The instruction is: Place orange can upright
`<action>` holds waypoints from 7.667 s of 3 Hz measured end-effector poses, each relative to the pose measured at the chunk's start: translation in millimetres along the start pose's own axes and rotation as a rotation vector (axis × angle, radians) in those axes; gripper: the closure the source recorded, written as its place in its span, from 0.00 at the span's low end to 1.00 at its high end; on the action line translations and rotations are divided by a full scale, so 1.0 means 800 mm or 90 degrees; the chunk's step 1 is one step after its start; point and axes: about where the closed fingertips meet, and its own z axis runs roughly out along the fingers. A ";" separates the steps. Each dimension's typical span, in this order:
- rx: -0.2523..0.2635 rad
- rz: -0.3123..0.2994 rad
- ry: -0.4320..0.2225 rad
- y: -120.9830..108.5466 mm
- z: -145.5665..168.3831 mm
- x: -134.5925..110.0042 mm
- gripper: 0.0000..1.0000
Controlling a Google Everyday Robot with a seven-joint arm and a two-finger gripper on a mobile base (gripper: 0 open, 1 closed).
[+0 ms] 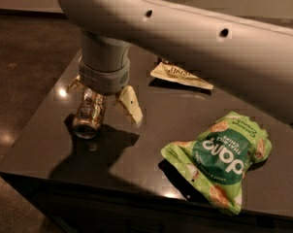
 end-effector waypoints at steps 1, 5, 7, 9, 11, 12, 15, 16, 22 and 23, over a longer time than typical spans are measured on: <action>-0.012 -0.027 0.004 -0.001 0.001 -0.007 0.00; -0.068 -0.079 -0.028 -0.020 0.012 -0.023 0.00; -0.086 -0.118 -0.052 -0.035 0.029 -0.029 0.15; -0.062 -0.143 -0.065 -0.052 0.025 -0.033 0.70; 0.022 -0.115 -0.104 -0.083 0.002 -0.034 1.00; 0.071 -0.072 -0.126 -0.096 -0.011 -0.028 1.00; 0.118 0.029 -0.123 -0.107 -0.030 -0.008 1.00; 0.142 0.085 -0.105 -0.107 -0.037 0.000 1.00; 0.304 0.481 -0.082 -0.090 -0.084 0.073 1.00; 0.309 0.510 -0.170 -0.088 -0.075 0.087 1.00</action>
Offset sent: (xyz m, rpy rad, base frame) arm -0.0111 0.0089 -0.0027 -0.0926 0.0189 0.0989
